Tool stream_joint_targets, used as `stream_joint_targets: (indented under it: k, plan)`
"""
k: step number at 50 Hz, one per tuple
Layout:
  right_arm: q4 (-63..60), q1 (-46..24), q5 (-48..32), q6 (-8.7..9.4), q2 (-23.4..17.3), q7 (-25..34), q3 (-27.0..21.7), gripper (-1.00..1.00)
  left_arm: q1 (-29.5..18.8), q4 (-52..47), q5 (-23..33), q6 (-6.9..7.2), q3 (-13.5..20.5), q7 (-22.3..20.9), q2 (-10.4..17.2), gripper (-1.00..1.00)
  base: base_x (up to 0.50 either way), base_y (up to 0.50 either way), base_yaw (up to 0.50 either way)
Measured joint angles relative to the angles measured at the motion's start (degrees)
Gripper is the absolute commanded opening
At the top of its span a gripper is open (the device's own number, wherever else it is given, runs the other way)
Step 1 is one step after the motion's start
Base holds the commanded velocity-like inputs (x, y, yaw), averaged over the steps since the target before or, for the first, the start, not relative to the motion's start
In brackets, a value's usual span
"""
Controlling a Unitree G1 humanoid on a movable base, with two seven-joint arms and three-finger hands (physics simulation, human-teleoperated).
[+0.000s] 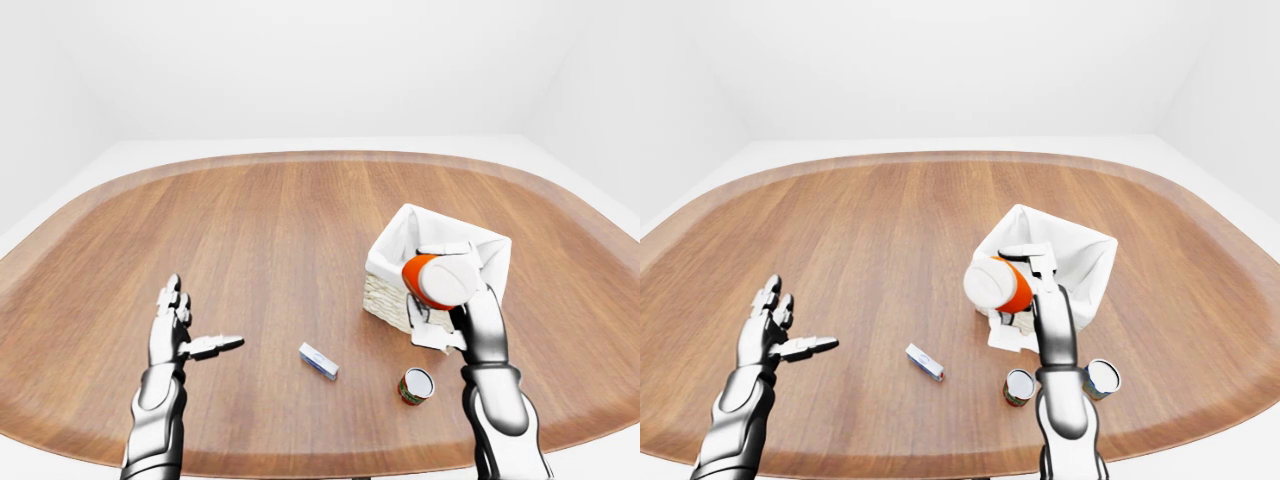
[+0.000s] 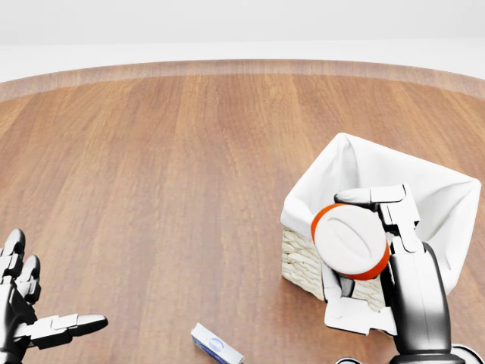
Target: Pick up the ketchup, and put it in the basket.
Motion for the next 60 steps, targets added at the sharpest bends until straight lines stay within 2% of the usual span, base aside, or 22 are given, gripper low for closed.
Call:
stream_joint_targets:
  k: [13,26,60]
  plan:
    - [-4.3,-2.9,-2.0,0.23,-0.2,2.1,-1.3,-1.0,0.0,-0.1,-0.3,0.0,0.3,-0.3,0.1,1.0,0.0,0.0,0.0]
    - [-3.8,-9.1,-4.9,0.23,-1.5,4.9,-4.7,-1.0,-0.1,0.0,-0.3,0.0,0.3,-0.5,0.2,1.0,0.0,0.0,0.0]
    - [12.9,-25.5,-11.2,0.23,-10.5,8.1,-12.6,-1.0,-0.6,1.8,-0.1,0.0,-0.1,-0.2,0.4,1.0,0.0,0.0,0.0]
